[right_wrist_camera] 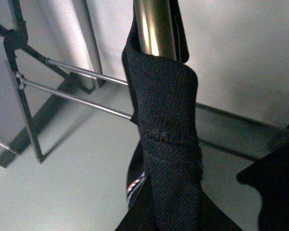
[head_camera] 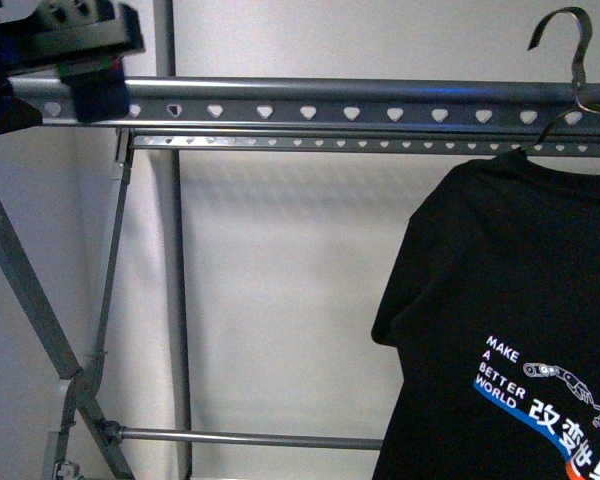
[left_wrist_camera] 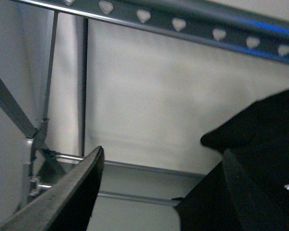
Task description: Hang clothes on hanger
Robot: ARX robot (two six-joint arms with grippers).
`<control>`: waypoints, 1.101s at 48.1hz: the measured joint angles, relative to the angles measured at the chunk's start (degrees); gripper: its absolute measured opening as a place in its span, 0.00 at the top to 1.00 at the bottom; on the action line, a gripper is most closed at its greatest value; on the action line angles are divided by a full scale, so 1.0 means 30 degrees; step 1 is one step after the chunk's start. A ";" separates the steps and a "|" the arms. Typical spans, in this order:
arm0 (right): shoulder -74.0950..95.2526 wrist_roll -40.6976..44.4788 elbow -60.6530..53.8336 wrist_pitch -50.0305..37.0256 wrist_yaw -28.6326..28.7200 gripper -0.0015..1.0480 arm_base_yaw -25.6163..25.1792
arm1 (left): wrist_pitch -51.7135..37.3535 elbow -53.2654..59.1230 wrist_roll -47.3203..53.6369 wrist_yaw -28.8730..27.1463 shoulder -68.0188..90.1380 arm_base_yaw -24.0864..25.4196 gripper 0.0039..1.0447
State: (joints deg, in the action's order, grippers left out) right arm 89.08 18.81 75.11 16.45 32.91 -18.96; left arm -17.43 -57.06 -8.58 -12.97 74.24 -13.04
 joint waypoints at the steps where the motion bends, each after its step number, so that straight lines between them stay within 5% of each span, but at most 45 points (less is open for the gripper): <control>1: 0.0189 -0.0729 0.0182 0.0044 -0.0211 0.95 0.0044 | -0.0189 0.0656 0.0495 0.0080 -0.0634 0.0000 0.33; 12: 0.1938 -0.6608 0.1843 -0.0313 -0.2047 0.96 0.1013 | -0.3228 0.7584 0.2477 0.1144 -0.4503 0.1209 0.74; 20: 0.2033 -0.7970 0.2004 -0.0495 -0.2353 0.96 0.2266 | -0.4277 1.0542 0.2608 0.1887 -0.6011 0.1807 0.98; 46: 0.3184 -1.1045 0.2084 -0.2331 -0.4014 0.97 0.5355 | -0.4787 1.6232 0.2776 0.4284 -1.1307 0.4291 0.97; 49: 0.3024 -1.1045 0.1574 -0.3366 -0.4182 0.91 0.5493 | -0.4619 1.6517 0.2783 0.4320 -1.1766 0.4291 0.97; 53: 0.1727 -1.0520 -0.1093 -0.7548 -0.6011 0.71 0.5712 | -0.4065 1.7099 0.2798 0.4306 -1.2866 0.4291 0.97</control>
State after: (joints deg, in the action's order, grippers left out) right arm 94.26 -12.75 71.83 -6.20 14.87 -1.83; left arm -29.63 -5.76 -0.19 -0.05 35.64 -0.16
